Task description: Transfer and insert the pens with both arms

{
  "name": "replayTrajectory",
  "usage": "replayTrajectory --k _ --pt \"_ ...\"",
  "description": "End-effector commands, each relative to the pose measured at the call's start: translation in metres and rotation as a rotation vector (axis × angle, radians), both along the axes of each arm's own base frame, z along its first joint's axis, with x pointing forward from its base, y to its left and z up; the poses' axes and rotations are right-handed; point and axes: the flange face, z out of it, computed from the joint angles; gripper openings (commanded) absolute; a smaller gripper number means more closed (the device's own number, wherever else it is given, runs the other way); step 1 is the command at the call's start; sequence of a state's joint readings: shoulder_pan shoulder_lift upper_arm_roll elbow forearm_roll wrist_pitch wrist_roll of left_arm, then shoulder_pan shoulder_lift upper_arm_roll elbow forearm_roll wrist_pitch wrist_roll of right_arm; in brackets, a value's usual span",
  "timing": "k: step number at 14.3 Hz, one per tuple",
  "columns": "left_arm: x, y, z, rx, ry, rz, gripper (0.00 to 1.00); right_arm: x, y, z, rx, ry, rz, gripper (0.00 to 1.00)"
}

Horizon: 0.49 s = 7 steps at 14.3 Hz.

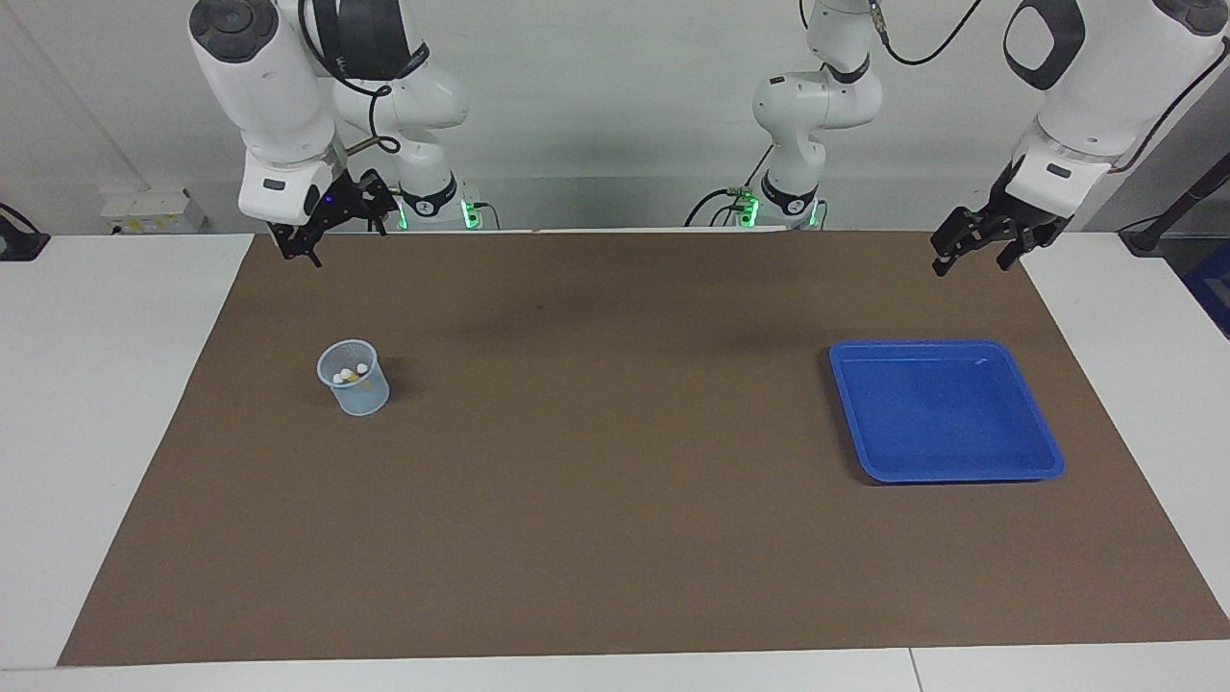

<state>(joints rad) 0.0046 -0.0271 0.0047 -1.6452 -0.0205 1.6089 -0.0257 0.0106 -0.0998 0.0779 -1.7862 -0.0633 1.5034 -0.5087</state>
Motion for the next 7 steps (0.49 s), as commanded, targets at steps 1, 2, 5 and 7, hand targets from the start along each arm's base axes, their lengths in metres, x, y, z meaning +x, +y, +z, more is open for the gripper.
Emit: replayTrajectory --k 1,2,5,7 --pt "-0.001 -0.001 0.0 0.016 -0.011 -0.02 1.0 -0.004 0.012 -0.001 0.017 -0.028 -0.032 1.0" --pt "-0.002 0.001 -0.001 0.015 -0.005 -0.026 1.0 -0.001 0.013 -0.001 0.011 -0.03 -0.07 1.0" --pt "-0.002 0.0 0.0 0.024 -0.005 -0.056 1.0 0.015 0.006 -0.001 0.012 -0.02 -0.109 1.0" --pt "-0.001 0.0 0.001 0.025 -0.011 -0.056 1.0 0.023 0.01 0.0 0.019 -0.015 -0.12 1.0"
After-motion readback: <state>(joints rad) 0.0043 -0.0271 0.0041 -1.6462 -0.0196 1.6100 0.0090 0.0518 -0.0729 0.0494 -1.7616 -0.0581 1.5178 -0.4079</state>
